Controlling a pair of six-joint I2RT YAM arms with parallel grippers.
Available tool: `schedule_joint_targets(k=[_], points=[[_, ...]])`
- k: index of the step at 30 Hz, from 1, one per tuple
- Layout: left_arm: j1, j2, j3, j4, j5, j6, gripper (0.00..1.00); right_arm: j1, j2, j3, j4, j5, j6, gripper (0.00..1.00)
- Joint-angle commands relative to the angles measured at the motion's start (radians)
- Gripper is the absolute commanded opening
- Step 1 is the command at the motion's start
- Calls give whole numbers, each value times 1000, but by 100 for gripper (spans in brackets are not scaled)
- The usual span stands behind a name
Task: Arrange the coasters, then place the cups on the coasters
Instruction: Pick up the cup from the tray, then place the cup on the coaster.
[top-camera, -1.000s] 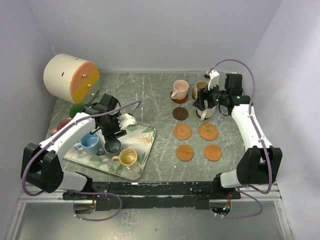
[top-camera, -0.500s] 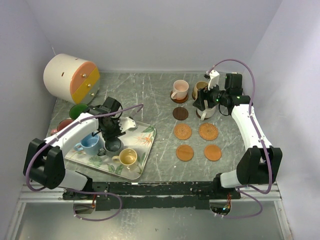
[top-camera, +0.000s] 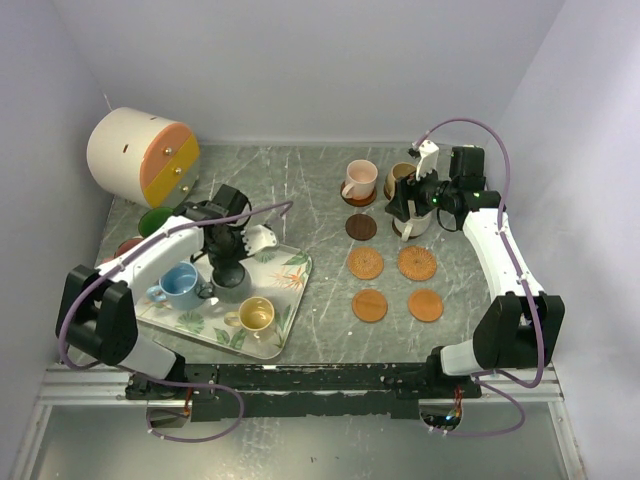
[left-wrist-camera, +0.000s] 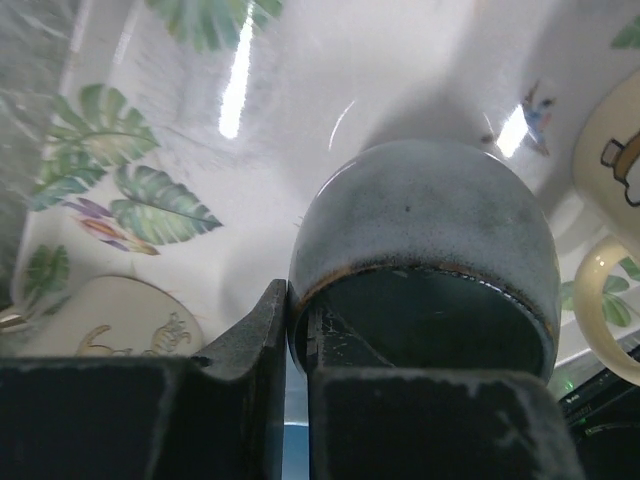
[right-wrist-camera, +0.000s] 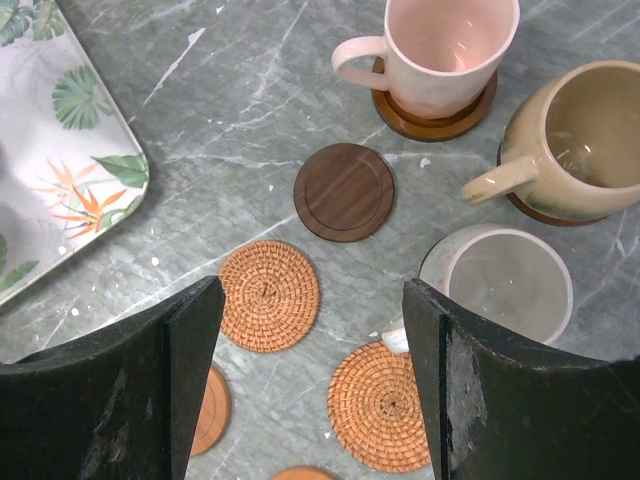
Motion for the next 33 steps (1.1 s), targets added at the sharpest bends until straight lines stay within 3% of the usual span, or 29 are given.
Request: schedule_joint_targets(k=[1,12,22,27,33], points=[[-11,9,121,-1,-16,-9,7,5,-14,-2,30,-27,27,73],[-40,117,420,71,27,-203,7,100,28,65,122,106,149,72],[-118,251,608,304,37,-501,7,202,28,77,262,160,280,70],[-172,331,671,417,-43,-673,7,232,49,78,305,156,328,69],[-249,418,754,471,-285,-865,7,266,59,57,310,164,335,68]])
